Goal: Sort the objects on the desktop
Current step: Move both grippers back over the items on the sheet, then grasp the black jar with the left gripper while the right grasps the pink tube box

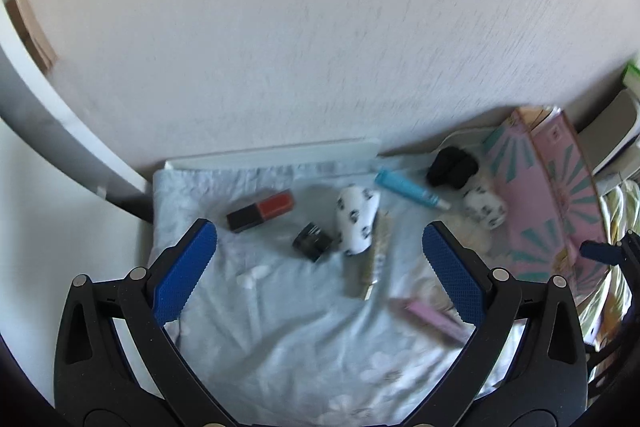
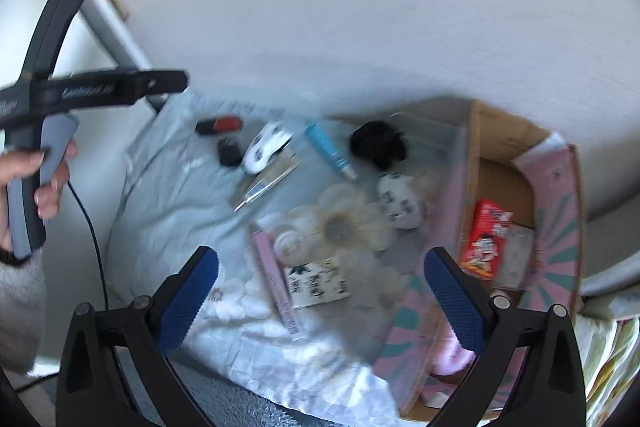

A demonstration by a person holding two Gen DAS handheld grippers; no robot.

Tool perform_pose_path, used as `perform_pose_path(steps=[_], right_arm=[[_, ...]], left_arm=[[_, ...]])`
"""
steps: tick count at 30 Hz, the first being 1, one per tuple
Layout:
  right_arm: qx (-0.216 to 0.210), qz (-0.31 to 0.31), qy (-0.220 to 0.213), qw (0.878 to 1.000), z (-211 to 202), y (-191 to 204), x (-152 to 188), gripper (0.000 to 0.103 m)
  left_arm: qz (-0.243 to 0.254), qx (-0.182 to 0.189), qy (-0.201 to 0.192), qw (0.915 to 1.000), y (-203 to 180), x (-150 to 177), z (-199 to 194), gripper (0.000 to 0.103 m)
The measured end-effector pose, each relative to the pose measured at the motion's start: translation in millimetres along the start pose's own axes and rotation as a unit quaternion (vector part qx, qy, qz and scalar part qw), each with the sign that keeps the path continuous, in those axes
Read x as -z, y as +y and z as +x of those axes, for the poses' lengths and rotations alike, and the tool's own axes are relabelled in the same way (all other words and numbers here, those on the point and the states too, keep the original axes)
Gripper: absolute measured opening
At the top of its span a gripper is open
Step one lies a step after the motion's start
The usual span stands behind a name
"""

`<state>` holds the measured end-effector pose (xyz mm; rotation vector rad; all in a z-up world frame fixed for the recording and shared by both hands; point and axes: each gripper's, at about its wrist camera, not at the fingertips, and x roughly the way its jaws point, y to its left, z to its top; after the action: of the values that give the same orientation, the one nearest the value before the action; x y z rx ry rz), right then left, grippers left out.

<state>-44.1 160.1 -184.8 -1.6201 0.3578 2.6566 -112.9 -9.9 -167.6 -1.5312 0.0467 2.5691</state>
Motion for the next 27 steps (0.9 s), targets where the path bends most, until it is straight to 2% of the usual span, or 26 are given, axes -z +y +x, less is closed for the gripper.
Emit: perform_pose_path(steps=[3,8,15,16,19,22,27], right_arm=[[0.0,-0.021,0.02,1.0,24,22,12,0.094],[0.016,-0.025,0.079,0.996,67,37,46,0.071],[0.042,-0.013,0.121,0.992,96,33,83,0.068],[0.044,-0.012,0.122,0.991,99,32,86,0.064],[0.045,-0.016,0.126,0.991,107,30,92,0.057],[0.04,-0.02,0.126,0.991,113,30,94,0.05],[0.026,-0.044,0.124,0.991,119,39,93,0.037]], left_arm=[[0.013,0.003,0.008,0.9999,5,16,24,0.103],[0.032,0.011,0.018,0.9993,7,36,64,0.101],[0.062,0.021,0.02,0.9976,11,46,107,0.098],[0.065,0.024,0.02,0.9974,11,46,111,0.098],[0.071,0.039,0.026,0.9964,12,48,128,0.093],[0.079,0.044,0.029,0.9955,11,50,139,0.083],[0.09,0.066,0.019,0.9936,10,51,144,0.072]])
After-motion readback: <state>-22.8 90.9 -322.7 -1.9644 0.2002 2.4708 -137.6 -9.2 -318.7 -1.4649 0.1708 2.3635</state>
